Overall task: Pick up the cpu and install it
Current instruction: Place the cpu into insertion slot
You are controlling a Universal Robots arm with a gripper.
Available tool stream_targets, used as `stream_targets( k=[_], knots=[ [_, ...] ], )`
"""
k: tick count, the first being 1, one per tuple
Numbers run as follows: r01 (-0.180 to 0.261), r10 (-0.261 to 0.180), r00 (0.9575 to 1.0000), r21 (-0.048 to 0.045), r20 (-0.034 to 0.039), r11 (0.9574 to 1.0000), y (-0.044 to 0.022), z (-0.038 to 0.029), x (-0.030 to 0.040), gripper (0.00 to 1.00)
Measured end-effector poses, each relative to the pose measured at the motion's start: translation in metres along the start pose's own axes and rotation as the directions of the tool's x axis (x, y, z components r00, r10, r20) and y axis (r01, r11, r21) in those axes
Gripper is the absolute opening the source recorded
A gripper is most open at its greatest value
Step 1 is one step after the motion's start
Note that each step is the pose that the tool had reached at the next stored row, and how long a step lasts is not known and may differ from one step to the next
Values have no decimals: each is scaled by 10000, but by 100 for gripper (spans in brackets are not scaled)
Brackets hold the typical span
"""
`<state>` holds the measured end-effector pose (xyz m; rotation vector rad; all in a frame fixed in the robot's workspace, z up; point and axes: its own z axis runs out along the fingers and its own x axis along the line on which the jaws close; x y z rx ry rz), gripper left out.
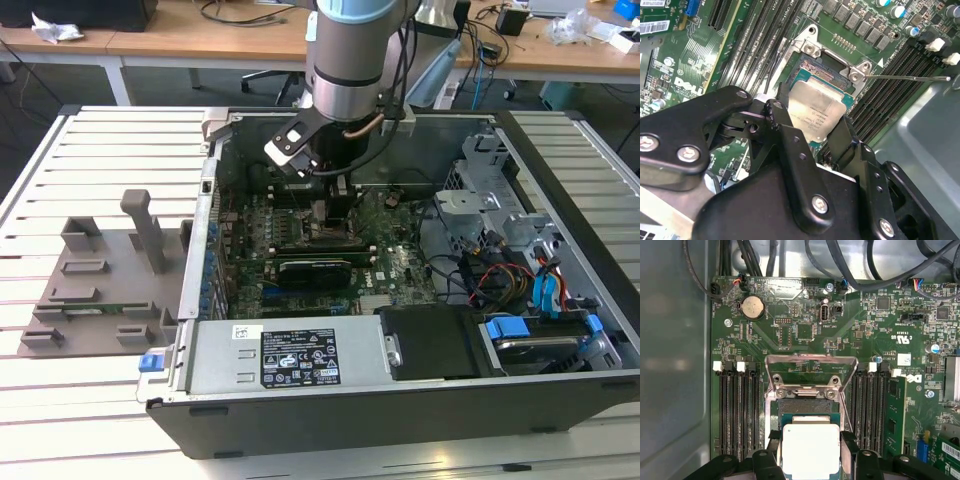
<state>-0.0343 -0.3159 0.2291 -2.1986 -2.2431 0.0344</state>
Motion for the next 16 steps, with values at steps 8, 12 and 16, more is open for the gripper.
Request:
stream_targets(
  k=[8,12,16],
  knots=[
    [0,0,10000,1,1,10000,1,94,1,55],
    [0,0,10000,0,0,10000,2,137,2,55],
    [0,0,10000,-1,-1,10000,3,185,3,55]
  ],
)
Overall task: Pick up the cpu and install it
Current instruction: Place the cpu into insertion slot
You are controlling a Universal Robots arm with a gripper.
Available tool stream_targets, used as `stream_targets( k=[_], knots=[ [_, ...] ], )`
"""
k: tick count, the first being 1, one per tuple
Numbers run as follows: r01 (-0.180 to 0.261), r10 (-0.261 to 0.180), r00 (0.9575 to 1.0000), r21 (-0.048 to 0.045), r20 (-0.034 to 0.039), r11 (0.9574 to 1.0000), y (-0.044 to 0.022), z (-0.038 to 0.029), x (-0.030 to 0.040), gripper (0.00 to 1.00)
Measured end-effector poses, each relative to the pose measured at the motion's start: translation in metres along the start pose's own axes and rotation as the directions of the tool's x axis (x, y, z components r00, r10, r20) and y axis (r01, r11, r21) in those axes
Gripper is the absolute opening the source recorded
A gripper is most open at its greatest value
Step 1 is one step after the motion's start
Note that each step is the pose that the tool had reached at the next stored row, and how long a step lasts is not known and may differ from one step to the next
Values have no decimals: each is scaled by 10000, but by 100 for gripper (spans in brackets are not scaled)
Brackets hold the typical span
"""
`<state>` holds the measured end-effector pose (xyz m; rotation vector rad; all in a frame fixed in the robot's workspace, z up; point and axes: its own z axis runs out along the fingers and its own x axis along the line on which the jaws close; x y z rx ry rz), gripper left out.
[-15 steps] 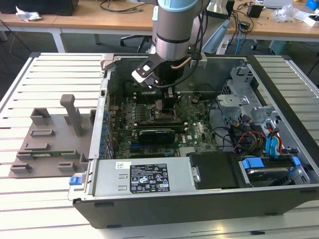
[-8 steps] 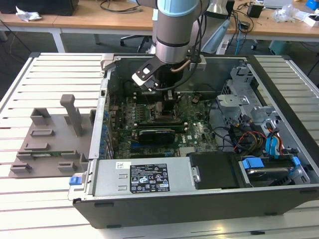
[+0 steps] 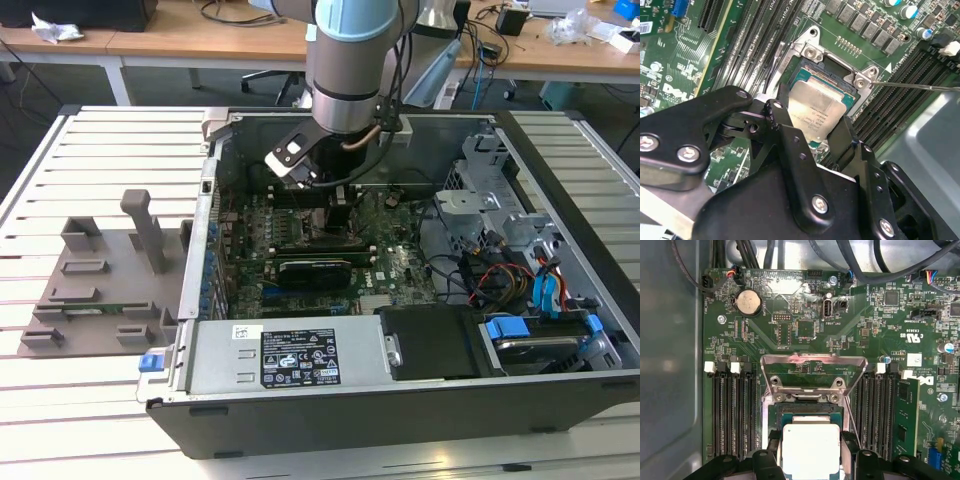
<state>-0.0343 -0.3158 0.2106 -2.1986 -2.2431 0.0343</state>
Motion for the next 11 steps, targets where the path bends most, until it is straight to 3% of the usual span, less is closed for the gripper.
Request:
stream_targets(
  k=[4,11],
  knots=[
    [-17,17,10000,1,13,10000,0,66,1,55],
    [-17,17,10000,2,15,10000,15,104,1,55]
  ],
)
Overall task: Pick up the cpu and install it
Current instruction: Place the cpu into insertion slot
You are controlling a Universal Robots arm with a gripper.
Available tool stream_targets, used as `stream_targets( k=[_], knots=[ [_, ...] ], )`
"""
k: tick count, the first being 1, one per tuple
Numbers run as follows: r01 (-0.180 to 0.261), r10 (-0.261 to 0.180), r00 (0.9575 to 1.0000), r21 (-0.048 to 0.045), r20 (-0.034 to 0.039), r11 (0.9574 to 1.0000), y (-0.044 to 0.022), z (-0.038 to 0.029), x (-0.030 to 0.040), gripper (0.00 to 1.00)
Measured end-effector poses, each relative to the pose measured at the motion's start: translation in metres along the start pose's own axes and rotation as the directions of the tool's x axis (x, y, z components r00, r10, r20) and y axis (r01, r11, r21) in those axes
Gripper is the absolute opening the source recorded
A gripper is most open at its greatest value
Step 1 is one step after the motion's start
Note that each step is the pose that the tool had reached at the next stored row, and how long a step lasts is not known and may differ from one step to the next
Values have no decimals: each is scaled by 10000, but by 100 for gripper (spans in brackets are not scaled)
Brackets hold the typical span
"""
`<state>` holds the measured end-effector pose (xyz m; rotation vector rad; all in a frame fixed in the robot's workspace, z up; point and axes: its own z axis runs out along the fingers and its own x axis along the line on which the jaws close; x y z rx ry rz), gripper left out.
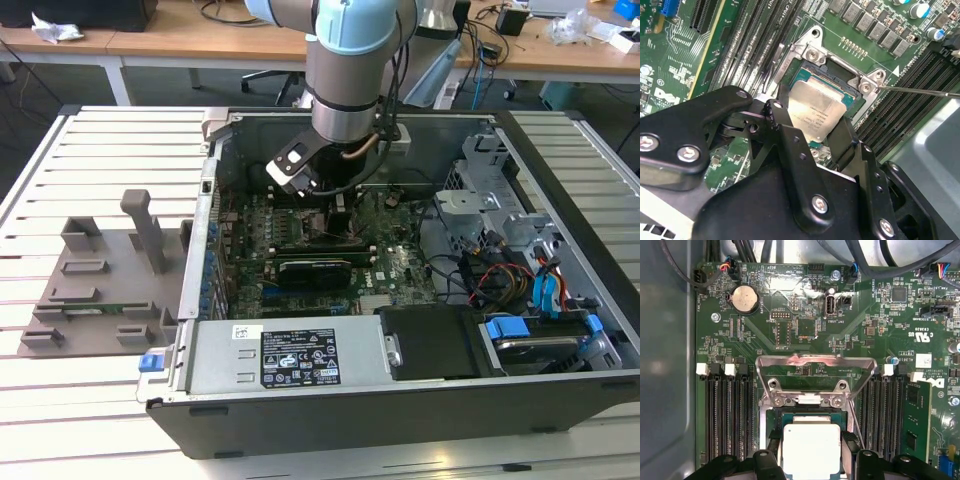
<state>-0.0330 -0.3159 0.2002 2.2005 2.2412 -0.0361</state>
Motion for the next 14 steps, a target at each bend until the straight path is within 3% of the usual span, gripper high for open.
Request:
stream_targets(
  k=[6,7,14],
  knots=[
    [0,0,10000,0,-1,10000,1,1,0,55],
    [0,0,10000,0,-1,10000,2,1,0,62],
    [-39,39,10000,0,-4,10000,-22,1,16,62]
  ],
)
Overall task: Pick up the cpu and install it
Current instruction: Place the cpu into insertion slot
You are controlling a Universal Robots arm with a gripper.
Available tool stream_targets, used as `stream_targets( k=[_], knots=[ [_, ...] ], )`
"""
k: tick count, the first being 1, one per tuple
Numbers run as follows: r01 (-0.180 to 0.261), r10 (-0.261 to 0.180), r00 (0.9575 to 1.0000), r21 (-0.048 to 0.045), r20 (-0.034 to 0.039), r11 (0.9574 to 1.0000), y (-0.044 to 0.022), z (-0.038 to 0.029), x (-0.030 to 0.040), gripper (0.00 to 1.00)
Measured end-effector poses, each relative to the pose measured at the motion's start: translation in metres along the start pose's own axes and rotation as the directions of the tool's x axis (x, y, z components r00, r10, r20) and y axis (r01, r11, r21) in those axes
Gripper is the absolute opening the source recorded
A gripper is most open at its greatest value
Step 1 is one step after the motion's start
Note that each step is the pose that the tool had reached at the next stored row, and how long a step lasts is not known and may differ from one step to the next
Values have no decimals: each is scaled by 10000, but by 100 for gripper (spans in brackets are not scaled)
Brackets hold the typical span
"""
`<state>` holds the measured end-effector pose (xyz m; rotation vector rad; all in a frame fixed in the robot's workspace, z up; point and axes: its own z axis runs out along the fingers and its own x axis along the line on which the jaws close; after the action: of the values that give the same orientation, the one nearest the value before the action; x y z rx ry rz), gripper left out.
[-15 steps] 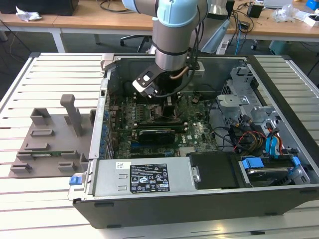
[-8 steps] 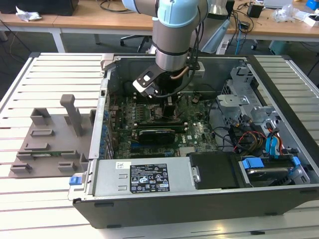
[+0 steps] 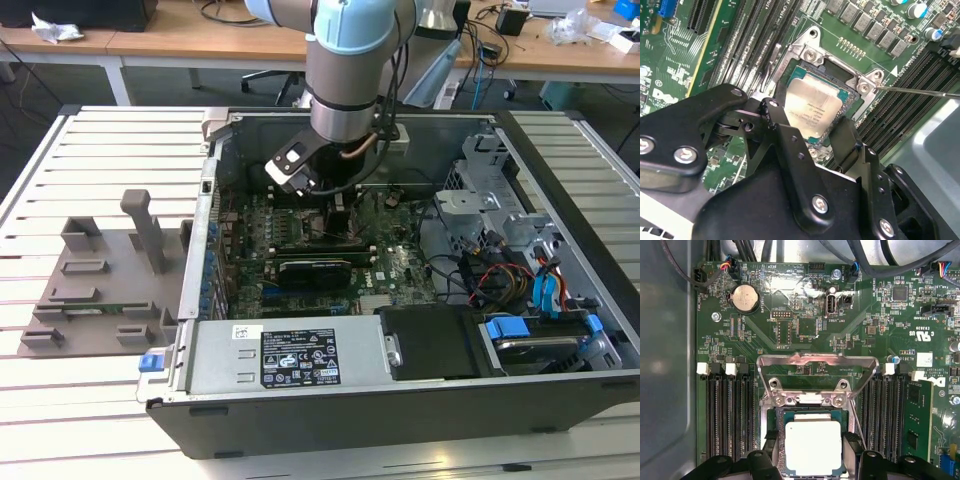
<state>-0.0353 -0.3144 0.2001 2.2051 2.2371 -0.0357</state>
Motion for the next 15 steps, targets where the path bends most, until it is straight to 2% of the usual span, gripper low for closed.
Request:
stream_targets(
  k=[8,15],
  knots=[
    [-14,14,10000,0,0,10000,-11,0,35,62],
    [-16,16,10000,0,-1,10000,-28,0,38,62]
  ],
)
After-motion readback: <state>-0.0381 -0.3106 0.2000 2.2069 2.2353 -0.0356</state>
